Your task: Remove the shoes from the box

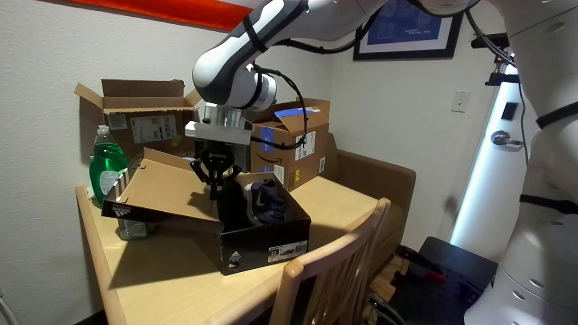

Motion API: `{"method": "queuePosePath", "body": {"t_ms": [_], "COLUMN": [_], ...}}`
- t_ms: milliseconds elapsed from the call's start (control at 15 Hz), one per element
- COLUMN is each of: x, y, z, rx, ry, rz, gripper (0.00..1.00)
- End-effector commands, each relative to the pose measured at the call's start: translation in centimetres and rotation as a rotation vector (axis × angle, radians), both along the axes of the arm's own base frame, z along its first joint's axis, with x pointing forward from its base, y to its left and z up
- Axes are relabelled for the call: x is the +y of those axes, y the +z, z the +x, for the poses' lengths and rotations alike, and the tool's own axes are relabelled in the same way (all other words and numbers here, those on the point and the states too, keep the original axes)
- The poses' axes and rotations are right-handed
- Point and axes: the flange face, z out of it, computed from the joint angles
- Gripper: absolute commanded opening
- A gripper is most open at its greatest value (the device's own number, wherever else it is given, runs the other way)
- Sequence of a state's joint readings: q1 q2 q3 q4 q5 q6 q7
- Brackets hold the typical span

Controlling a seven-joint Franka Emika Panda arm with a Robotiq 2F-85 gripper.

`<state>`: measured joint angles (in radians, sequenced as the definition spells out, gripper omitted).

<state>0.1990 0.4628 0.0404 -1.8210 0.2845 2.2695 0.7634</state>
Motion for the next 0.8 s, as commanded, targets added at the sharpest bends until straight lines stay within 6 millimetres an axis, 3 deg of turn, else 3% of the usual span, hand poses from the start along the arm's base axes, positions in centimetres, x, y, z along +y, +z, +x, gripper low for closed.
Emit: {"method": "queuePosePath", "body": {"t_ms": [0, 733], "x": [0.7, 4.9], "y": [3.6, 13.9], "z": [-3.4, -10.9], "rx": [-0.082, -0.281], "ry": [0.010, 0.053], "rz": [-0.003, 0.014], "gripper": [0.03, 0.02]}}
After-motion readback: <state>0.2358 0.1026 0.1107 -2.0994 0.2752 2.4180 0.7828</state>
